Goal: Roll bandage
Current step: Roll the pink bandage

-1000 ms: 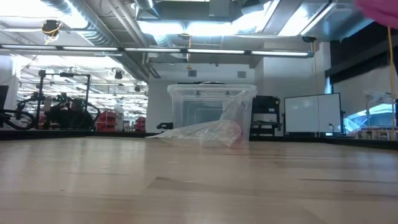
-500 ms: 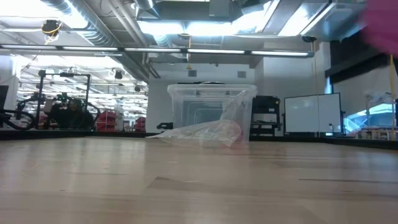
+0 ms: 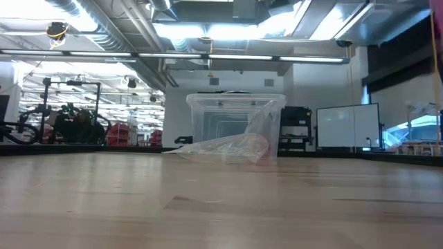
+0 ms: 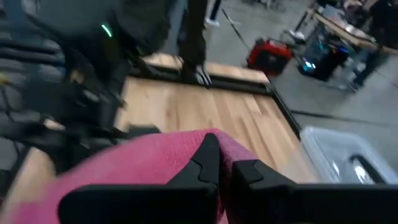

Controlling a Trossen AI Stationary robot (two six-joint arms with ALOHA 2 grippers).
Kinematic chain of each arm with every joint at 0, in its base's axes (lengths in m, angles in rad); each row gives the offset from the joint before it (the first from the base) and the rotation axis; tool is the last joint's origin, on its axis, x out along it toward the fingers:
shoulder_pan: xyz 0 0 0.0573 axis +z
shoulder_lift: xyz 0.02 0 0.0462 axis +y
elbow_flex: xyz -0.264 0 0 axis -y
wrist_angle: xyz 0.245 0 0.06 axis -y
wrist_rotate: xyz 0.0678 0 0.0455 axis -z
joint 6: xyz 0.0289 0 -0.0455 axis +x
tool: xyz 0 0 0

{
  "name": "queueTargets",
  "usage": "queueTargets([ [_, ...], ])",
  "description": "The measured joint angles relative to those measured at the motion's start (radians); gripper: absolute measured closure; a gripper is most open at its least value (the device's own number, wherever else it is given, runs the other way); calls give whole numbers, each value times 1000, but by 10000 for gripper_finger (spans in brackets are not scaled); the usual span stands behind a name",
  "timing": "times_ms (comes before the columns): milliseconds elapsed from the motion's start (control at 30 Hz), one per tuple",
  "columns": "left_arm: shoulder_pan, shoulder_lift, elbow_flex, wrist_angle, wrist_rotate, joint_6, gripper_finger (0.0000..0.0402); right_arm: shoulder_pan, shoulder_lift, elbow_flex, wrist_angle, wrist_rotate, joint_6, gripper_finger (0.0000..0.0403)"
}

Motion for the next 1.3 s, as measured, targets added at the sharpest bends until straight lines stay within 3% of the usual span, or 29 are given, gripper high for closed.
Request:
queueTargets([
  [200, 21, 0, 1, -14, -241, -70, 389, 130, 4, 84, 58, 83, -48, 398],
  [333, 38, -1, 1, -13, -352, -92, 389, 226, 22, 85, 145, 56, -87, 398],
  [533, 52, -3, 1, 55, -416, -45, 389, 350, 123, 85, 168, -37, -22, 398],
  [700, 52, -21, 1, 185, -444, 104, 389, 395, 242, 85, 154, -65, 59, 398],
  [1000, 34, -61, 3, 223, -446, 228, 389, 398, 341, 85, 22, -66, 209, 398],
  [1300, 42, -61, 3, 240, -452, 204, 389, 386, 341, 85, 92, -107, 162, 398],
])
